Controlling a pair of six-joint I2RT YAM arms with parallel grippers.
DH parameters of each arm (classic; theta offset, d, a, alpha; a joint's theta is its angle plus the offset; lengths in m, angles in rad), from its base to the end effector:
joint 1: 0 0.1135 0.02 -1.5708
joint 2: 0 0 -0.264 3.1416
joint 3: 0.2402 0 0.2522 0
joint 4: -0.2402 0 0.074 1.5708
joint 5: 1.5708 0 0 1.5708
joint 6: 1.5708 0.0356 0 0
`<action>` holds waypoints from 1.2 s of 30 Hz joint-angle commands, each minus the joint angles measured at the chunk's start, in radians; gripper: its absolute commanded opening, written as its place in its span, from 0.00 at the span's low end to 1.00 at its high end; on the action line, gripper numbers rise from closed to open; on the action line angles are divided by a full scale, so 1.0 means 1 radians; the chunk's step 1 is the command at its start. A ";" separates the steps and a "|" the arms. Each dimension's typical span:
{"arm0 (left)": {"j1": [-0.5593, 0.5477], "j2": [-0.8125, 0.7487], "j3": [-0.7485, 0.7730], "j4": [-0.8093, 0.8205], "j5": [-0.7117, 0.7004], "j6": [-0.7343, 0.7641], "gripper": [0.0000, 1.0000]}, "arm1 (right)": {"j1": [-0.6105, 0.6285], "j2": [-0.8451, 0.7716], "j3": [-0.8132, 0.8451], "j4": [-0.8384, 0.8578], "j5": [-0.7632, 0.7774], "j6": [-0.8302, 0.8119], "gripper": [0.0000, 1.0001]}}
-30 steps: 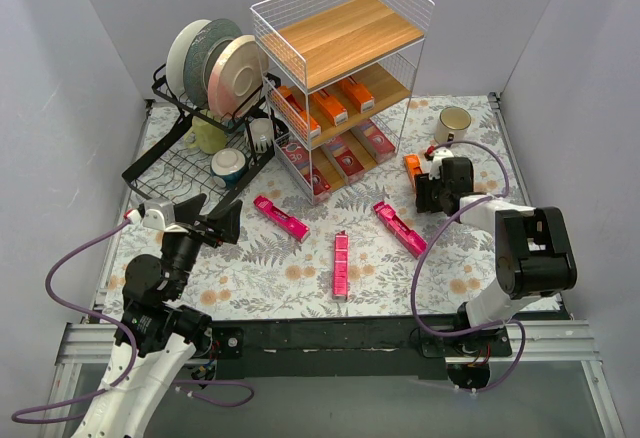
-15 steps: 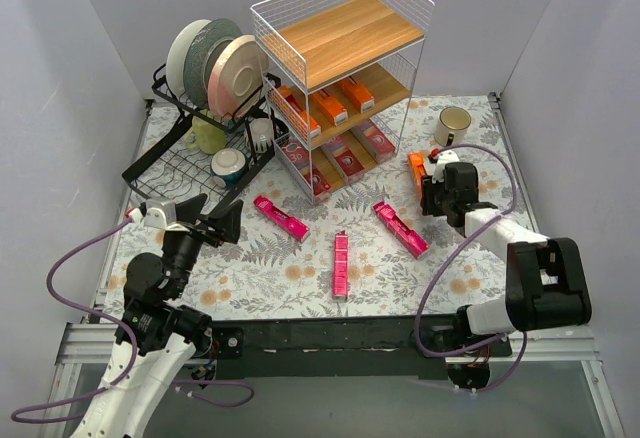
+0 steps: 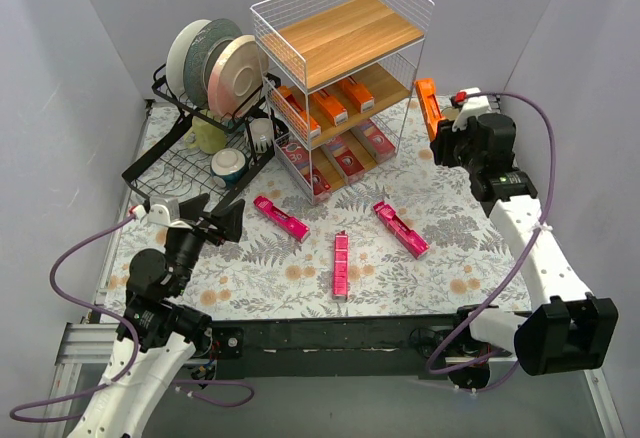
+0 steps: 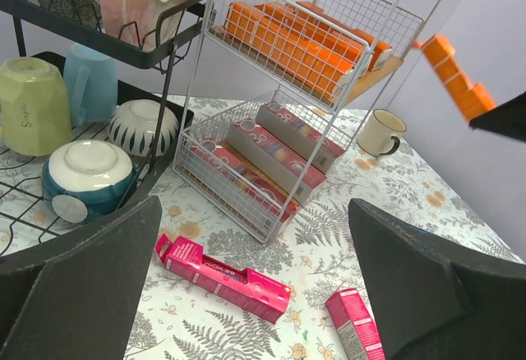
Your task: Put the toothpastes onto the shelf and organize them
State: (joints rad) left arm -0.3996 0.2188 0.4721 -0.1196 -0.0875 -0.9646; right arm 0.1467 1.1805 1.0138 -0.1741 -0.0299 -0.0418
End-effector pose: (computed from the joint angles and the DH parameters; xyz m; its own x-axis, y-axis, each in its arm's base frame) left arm 0.0868 -0.0333 0.3049 -0.1830 -0.8114 -0.5551 0.2763 0.4994 -0.8211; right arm 0.2713 0.0412 0.3395 -0.3231 -0.0900 -0.9421 -0.1876 0.9818 -0.0294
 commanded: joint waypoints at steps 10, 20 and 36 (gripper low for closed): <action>-0.002 0.036 0.023 0.008 0.020 0.017 0.98 | 0.067 0.044 0.290 -0.189 -0.157 -0.115 0.40; -0.002 0.050 0.023 0.008 0.017 0.018 0.98 | 0.068 0.249 0.475 -0.096 -0.174 -0.159 0.40; -0.002 0.060 0.026 0.003 0.011 0.021 0.98 | 0.094 0.501 0.661 0.016 -0.185 -0.182 0.48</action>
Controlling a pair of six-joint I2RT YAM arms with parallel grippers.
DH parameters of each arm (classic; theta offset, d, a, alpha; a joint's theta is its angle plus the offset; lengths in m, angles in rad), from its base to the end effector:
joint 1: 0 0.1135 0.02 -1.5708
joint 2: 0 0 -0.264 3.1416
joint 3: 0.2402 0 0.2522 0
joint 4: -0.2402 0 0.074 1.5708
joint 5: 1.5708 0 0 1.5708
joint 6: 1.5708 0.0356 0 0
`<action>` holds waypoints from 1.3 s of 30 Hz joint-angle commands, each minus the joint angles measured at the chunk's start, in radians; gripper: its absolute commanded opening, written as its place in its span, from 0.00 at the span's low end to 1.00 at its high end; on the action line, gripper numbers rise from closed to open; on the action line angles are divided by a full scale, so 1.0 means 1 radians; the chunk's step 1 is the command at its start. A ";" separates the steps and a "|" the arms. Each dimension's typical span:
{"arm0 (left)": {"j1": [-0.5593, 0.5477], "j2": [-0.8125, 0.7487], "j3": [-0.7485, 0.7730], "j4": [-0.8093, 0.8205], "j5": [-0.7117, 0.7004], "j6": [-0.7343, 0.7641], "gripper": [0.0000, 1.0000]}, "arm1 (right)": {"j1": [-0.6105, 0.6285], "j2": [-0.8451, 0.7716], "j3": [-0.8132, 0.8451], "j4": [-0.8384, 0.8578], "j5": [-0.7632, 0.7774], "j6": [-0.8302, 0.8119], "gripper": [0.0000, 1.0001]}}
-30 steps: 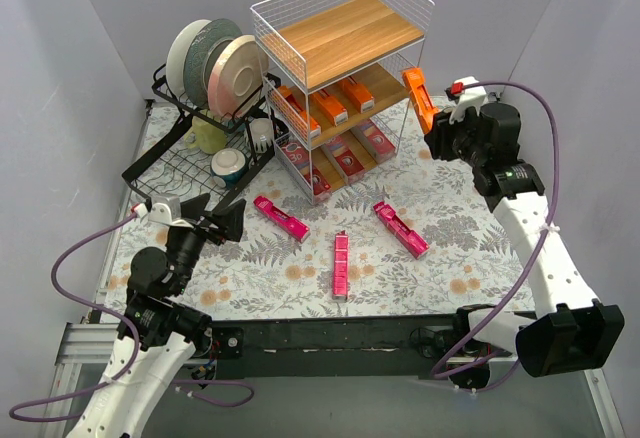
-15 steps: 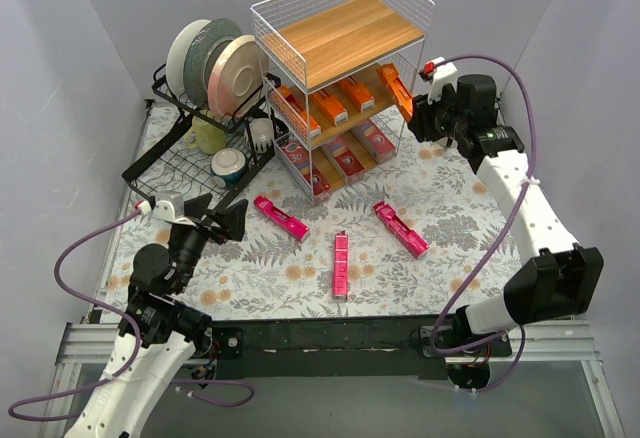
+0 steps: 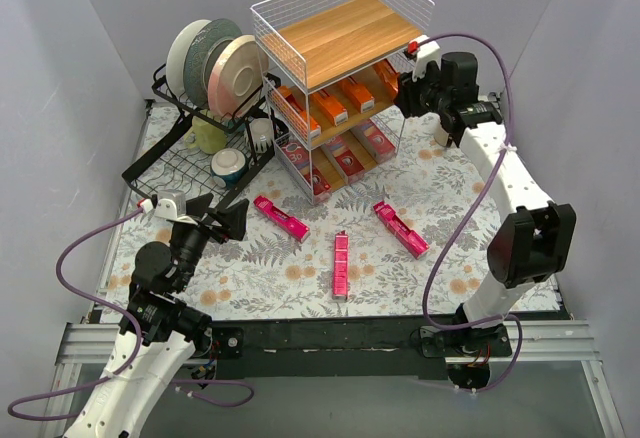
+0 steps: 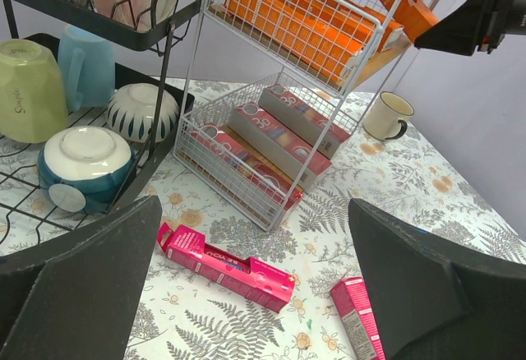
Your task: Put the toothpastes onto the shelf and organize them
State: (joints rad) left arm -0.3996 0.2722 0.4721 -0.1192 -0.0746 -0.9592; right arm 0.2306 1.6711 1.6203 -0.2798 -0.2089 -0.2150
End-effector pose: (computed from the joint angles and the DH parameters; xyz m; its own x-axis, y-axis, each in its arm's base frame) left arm 0.0959 -0.0376 0.3007 -0.2190 -0.7938 -0.5674 0.2443 0.5184 -0.8195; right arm 0.3849 0.0979 0.3883 -0.2203 -0.2661 -0.9384 -0.4724 0.8708 -0.1360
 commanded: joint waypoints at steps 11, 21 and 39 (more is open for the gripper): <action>-0.002 -0.002 0.028 0.000 -0.002 0.016 0.98 | 0.016 -0.008 -0.048 0.224 0.019 0.037 0.60; -0.002 -0.007 0.026 0.001 -0.001 0.016 0.98 | 0.016 -0.094 -0.241 0.404 0.016 0.074 0.52; -0.002 -0.008 0.026 -0.002 -0.007 0.016 0.98 | 0.013 0.022 -0.142 0.481 0.051 0.085 0.45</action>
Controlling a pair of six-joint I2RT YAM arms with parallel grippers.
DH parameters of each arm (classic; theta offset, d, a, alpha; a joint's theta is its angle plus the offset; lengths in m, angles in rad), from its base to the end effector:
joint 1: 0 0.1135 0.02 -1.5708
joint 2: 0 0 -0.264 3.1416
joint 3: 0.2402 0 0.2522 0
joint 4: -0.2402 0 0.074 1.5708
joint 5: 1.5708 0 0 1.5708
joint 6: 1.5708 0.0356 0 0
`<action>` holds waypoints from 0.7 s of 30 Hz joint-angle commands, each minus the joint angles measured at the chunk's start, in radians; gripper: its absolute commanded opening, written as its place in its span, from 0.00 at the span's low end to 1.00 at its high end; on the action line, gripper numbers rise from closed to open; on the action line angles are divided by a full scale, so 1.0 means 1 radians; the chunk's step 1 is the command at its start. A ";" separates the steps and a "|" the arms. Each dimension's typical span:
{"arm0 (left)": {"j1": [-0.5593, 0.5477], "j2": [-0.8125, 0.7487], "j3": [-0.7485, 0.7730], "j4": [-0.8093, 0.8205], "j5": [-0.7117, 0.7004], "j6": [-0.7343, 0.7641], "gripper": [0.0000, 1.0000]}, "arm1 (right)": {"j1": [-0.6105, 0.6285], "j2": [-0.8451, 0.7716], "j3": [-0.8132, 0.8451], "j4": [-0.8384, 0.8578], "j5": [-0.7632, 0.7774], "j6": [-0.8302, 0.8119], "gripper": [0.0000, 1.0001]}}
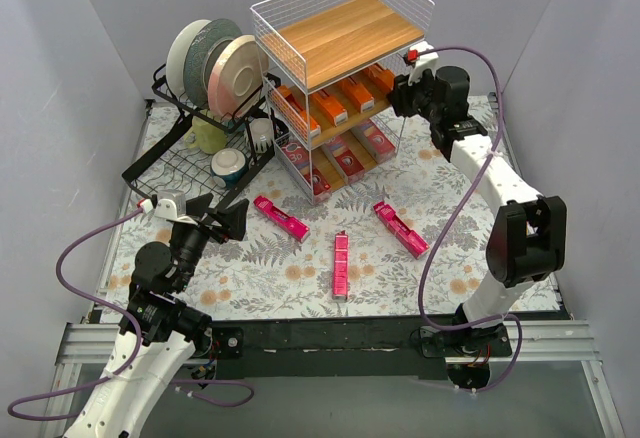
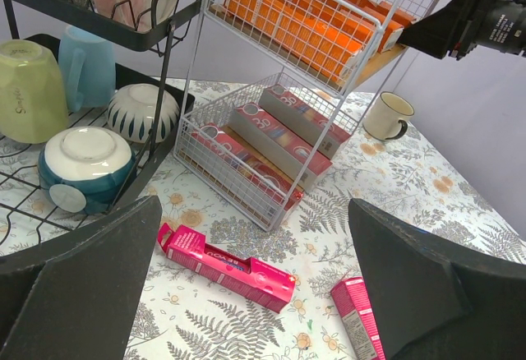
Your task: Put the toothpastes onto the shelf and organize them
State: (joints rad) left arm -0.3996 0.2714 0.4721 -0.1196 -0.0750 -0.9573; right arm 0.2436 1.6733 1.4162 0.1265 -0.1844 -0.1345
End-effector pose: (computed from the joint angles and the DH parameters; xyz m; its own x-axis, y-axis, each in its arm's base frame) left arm 0.0958 -0.0376 0.3008 -0.2180 -0.7930 -0.5689 0.2448 0.5198 -0.8184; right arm 0.3936 0.1046 0.3577 -0.0698 -0.1532 -0.9857 -0.4267 0.8977 -0.1093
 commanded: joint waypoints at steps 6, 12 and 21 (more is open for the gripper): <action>-0.002 -0.009 0.026 -0.002 -0.009 0.014 0.98 | 0.002 0.020 0.044 0.102 0.072 0.021 0.45; -0.004 -0.008 0.026 -0.002 -0.008 0.014 0.98 | 0.000 0.019 0.036 0.102 0.089 0.023 0.51; -0.002 -0.008 0.028 -0.005 -0.008 0.014 0.98 | 0.000 -0.070 0.017 0.045 0.083 0.016 0.72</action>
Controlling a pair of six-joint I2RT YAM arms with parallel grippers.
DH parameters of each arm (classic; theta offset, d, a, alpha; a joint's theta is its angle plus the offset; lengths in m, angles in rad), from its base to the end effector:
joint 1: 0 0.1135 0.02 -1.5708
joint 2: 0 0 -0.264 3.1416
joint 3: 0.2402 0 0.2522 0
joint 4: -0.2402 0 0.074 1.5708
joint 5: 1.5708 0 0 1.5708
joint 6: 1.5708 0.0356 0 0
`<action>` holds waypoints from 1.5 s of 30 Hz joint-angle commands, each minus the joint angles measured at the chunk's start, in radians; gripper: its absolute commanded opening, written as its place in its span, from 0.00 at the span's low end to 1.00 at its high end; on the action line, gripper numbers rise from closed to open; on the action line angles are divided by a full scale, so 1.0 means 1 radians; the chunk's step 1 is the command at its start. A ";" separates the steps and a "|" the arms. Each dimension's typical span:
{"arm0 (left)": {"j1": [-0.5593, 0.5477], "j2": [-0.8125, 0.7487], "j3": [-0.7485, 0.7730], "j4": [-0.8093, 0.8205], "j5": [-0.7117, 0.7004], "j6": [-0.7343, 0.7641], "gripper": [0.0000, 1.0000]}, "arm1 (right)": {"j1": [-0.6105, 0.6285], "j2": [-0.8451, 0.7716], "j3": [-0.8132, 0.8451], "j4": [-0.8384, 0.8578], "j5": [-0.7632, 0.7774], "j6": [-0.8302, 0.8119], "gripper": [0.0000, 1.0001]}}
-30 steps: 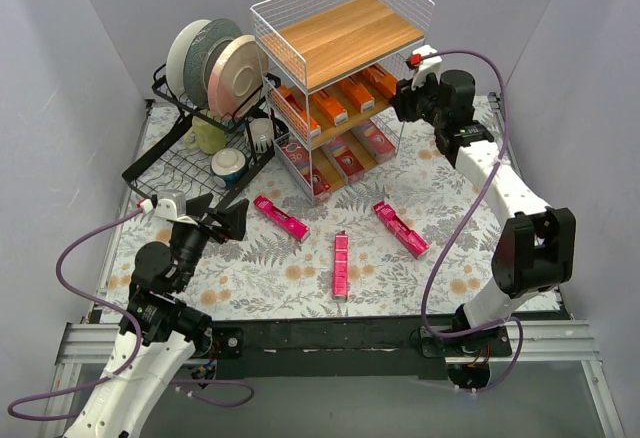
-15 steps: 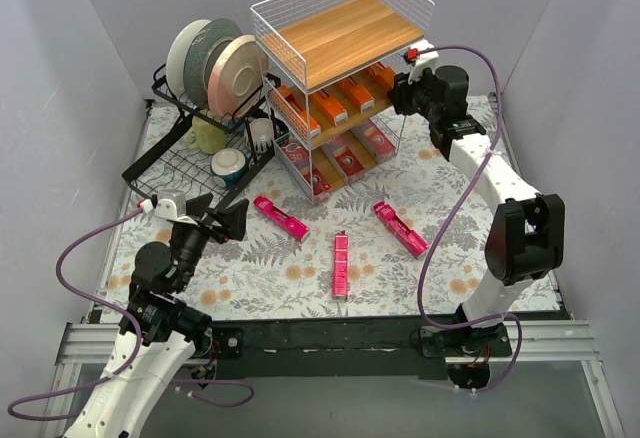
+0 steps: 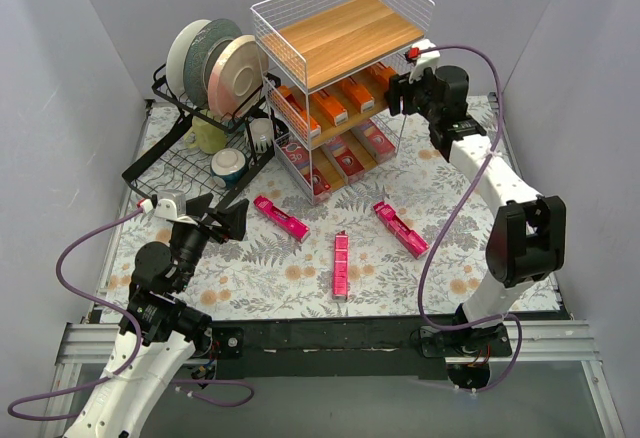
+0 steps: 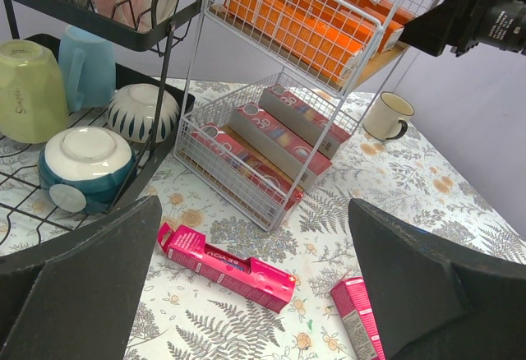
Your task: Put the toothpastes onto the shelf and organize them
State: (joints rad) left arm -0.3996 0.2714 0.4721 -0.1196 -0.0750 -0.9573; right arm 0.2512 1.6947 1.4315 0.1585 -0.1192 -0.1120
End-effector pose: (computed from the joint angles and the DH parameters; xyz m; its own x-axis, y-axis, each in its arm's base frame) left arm 0.0958 -0.0376 0.3008 -0.2180 -0.7930 -0.5689 0.2448 0.5198 -0.8184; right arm 0.3995 0.1069 0.3582 -0.0602 -0.1300 -0.9897 -0.3704 0.9236 -0.0988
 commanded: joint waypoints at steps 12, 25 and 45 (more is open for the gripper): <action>-0.002 -0.008 0.030 -0.003 -0.005 0.014 0.98 | -0.004 -0.407 -0.277 -0.224 -0.008 0.118 0.84; -0.002 0.006 0.030 0.001 -0.008 0.014 0.98 | -0.004 -0.757 -0.788 -0.408 0.017 0.334 0.85; -0.002 0.017 0.028 0.005 0.001 0.014 0.98 | 0.089 -0.695 -1.033 -0.261 0.082 0.362 0.71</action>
State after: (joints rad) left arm -0.3996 0.2893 0.4721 -0.1192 -0.0746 -0.9573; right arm 0.3000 0.9787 0.4023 -0.1883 -0.0826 0.2321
